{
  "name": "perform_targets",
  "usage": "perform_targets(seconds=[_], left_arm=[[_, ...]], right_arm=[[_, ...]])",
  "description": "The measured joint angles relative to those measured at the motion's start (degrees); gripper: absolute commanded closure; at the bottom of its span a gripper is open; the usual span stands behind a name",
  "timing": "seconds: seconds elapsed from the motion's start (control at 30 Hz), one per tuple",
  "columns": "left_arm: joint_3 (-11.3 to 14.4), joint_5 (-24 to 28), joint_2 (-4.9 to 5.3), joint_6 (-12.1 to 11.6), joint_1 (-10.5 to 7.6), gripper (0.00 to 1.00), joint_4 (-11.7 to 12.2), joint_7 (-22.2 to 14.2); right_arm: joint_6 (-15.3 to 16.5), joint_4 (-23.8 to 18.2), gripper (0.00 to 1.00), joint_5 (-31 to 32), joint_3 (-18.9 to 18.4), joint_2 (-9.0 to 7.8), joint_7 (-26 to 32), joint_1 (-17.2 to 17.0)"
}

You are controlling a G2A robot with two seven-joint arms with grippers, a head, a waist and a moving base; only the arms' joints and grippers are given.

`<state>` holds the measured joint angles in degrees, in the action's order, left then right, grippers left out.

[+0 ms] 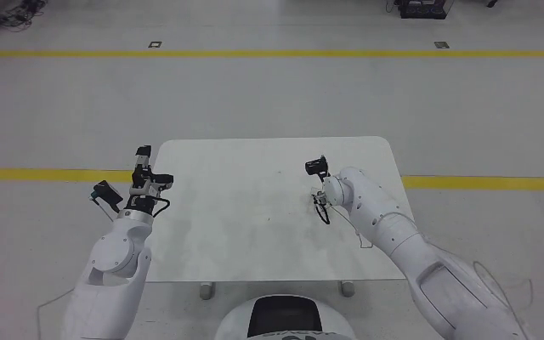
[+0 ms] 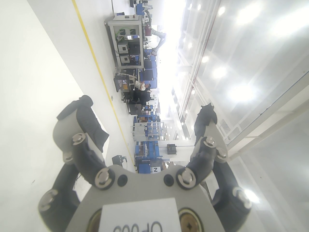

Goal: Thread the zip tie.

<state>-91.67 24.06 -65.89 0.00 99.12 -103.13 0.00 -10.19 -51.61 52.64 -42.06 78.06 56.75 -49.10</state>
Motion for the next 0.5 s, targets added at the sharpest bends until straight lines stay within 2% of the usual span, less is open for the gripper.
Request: perform_targets(seconds=[0.33, 0.5], left_arm=[[0.00, 0.00, 0.00, 0.00, 0.00, 0.00, 0.00, 0.00], [0.00, 0.00, 0.00, 0.00, 0.00, 0.00, 0.00, 0.00]], right_arm=[[0.97, 5.26, 0.80, -0.84, 1.21, 1.87, -1.96, 1.55], [1.28, 7.66, 0.85, -1.32, 1.81, 2.89, -2.51, 2.40]])
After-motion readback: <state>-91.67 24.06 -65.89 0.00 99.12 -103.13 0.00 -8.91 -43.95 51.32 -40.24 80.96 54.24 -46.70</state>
